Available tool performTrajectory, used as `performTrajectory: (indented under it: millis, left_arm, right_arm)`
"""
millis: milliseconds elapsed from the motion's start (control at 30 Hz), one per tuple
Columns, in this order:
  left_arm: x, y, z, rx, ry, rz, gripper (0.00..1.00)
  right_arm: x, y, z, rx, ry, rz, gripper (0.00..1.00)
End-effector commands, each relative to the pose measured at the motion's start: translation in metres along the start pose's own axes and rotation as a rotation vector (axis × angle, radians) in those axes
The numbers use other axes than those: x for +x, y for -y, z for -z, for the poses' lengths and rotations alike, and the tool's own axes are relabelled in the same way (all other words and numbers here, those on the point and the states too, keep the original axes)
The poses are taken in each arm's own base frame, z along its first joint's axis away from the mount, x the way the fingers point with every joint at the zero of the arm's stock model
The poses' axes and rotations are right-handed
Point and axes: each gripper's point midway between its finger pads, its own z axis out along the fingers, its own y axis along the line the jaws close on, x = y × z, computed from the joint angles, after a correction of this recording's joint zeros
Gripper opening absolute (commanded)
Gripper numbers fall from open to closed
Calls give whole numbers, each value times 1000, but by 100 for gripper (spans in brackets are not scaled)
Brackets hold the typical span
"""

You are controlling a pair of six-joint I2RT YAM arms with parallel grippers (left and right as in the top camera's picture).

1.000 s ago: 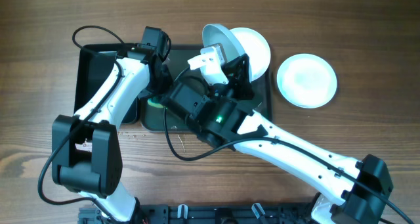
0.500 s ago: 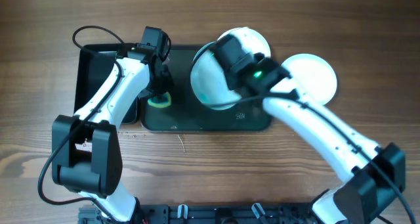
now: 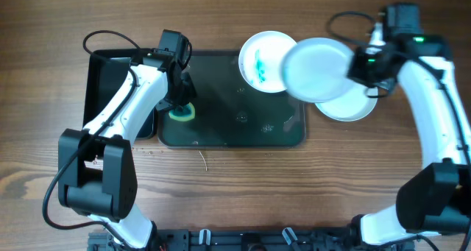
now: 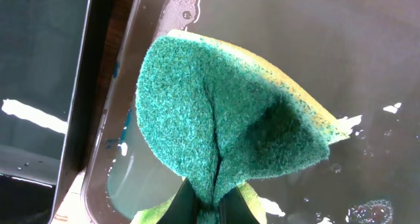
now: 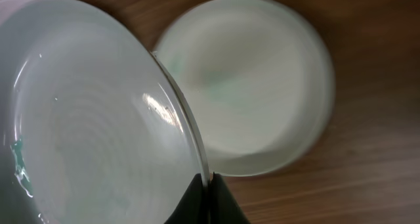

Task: Clean dirty plates on tray and stack at the side
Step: 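Stack the pale plate onto the first cleaned plate, release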

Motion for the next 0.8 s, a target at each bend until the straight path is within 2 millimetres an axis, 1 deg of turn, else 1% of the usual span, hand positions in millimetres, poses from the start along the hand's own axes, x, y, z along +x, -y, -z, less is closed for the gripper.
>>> performTrajectory:
  millis: [0,33,133,167,333,500,567,600,633,700,767]
  left_arm:
    - [-9,7,14,41,39,7,4]
    - [-9,7,14,41,39,7,4]
    - [-10,7,14,40,39,7,4]
    - [-9,7,14,41,39,7,4]
    - [-9,7,14,41,39,7,4]
    - [-10,7,14,42,42,7,4]
    - [-10,7,14,43,43,7,4]
    - [-10,7,14,43,43,7,4]
    - [-10,7,14,43,42,7,4]
    - [-10,7,14,43,42,7,4]
    - [-10,7,14,43,42,7,4]
  right_arm:
    - [-14,53,14,121,62,-96,4]
    - [-16,62,12,136,60,-111,4]
    - [-19,72,3,147,43,-120,4]
    - [-19,76,-4,163,29,-125,4]
    - [-14,82,-35,194,-45,-130,4]
    - [-1,89,-69,217,-148,-131,4]
    - [1,89,-77,217,-168,-132,4]
    - [2,87,-80,205,-175,-126,8]
    - [2,85,-81,192,-178,-126,14]
    - [1,82,-80,180,-173,-122,30]
    - [-1,75,-77,143,-175,-101,37]
